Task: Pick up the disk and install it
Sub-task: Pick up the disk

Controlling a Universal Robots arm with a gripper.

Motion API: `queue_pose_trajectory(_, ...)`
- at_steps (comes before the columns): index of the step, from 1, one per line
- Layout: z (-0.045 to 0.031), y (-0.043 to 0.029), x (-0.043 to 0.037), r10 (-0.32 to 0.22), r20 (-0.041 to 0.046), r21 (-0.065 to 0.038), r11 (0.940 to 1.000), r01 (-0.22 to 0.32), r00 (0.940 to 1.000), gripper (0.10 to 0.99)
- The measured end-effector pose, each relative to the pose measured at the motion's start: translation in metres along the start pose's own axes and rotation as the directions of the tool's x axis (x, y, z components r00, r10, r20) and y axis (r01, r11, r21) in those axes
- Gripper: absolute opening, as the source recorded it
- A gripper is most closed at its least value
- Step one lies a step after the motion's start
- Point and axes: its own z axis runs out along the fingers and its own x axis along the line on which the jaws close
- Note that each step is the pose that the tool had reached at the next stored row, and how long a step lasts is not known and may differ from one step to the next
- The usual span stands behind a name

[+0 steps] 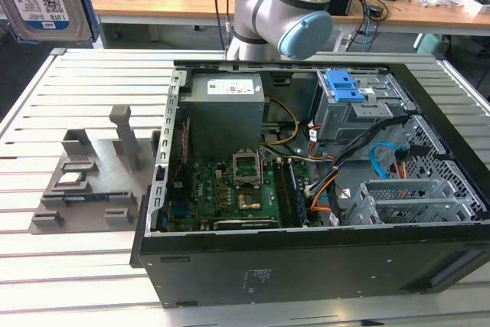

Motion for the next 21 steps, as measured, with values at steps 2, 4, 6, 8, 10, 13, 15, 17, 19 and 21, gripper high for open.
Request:
queue_pose_trajectory(2, -0.0050, 0.0001, 0.0000, 0.000, 0.0000, 0.000, 1.0000, 0.000, 1.0000, 0.353)
queue_pose_trajectory(4, -0.0088, 0.0002, -0.0001, 0.000, 0.0000, 0.000, 1.0000, 0.000, 1.0000, 0.353)
queue_pose_trajectory(6, -0.0123, 0.0003, -0.0001, 0.000, 0.0000, 0.000, 1.0000, 0.000, 1.0000, 0.353)
queue_pose_trajectory(8, -0.0163, 0.0004, -0.0001, 0.000, -0.0001, -0.001, 1.0000, 0.000, 1.0000, 0.353)
queue_pose_trajectory(10, -0.0195, 0.0005, -0.0001, 0.000, 0.0000, -0.001, 1.0000, 0.000, 1.0000, 0.353)
queue_pose_trajectory(13, -0.0250, 0.0006, -0.0001, 0.000, -0.0001, -0.001, 1.0000, 0.000, 1.0000, 0.353)
queue_pose_trajectory(15, -0.0279, 0.0007, -0.0002, 0.000, 0.0000, -0.001, 1.0000, 0.000, 1.0000, 0.353)
queue_pose_trajectory(17, -0.0331, 0.0008, -0.0002, 0.000, 0.0000, -0.001, 1.0000, 0.000, 1.0000, 0.353)
queue_pose_trajectory(19, -0.0358, 0.0009, -0.0002, 0.000, 0.0000, -0.001, 1.0000, 0.000, 1.0000, 0.353)
queue_pose_trajectory(21, -0.0397, 0.0009, -0.0002, 0.000, 0.0000, -0.002, 1.0000, 0.000, 1.0000, 0.353)
